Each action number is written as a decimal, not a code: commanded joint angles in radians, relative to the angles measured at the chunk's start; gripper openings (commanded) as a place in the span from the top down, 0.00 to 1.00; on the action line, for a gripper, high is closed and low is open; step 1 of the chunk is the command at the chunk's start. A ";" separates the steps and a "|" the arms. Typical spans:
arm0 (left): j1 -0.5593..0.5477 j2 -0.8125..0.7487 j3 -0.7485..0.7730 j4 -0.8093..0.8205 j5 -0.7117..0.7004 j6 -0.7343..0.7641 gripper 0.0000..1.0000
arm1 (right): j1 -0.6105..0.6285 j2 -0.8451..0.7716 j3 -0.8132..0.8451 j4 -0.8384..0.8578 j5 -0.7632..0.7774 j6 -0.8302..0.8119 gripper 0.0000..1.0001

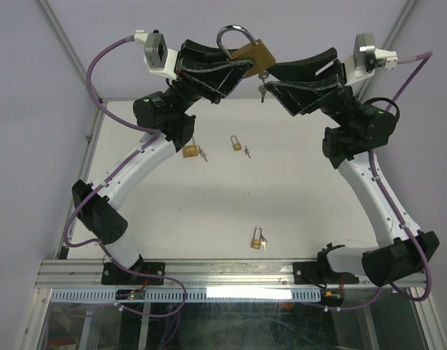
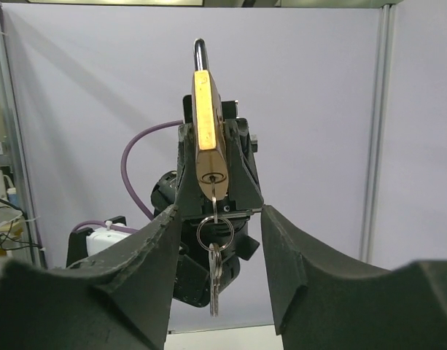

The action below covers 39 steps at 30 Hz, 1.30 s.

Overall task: Unlock with the key
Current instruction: Unlock the lock.

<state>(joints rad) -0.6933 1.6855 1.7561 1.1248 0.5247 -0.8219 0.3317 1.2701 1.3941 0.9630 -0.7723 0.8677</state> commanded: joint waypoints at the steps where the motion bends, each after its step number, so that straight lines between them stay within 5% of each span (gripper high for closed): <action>1: -0.004 -0.013 0.053 0.096 -0.068 0.007 1.00 | 0.036 0.020 0.052 0.032 0.003 0.023 0.49; 4: -0.007 -0.013 0.049 0.096 -0.062 -0.005 1.00 | 0.054 0.027 0.062 0.018 0.010 0.013 0.49; 9: -0.009 -0.021 0.026 0.102 -0.062 -0.007 1.00 | 0.061 0.040 0.078 0.024 -0.032 0.012 0.61; 13: -0.011 -0.019 0.028 0.111 -0.061 -0.018 1.00 | 0.062 0.043 0.066 0.013 -0.025 0.030 1.00; 21: -0.024 -0.007 0.015 0.147 0.074 0.001 1.00 | 0.061 0.092 0.135 0.022 -0.125 0.155 1.00; 32: -0.021 -0.013 -0.028 0.172 0.213 -0.014 1.00 | 0.060 0.199 0.230 0.353 -0.211 0.527 1.00; 39: -0.021 -0.025 -0.077 0.116 0.221 -0.034 1.00 | 0.066 0.211 0.295 0.403 -0.230 0.596 1.00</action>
<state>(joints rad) -0.6998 1.6855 1.7176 1.2816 0.6861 -0.8467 0.3813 1.4979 1.6028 1.2999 -1.0225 1.3720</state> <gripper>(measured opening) 0.214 0.023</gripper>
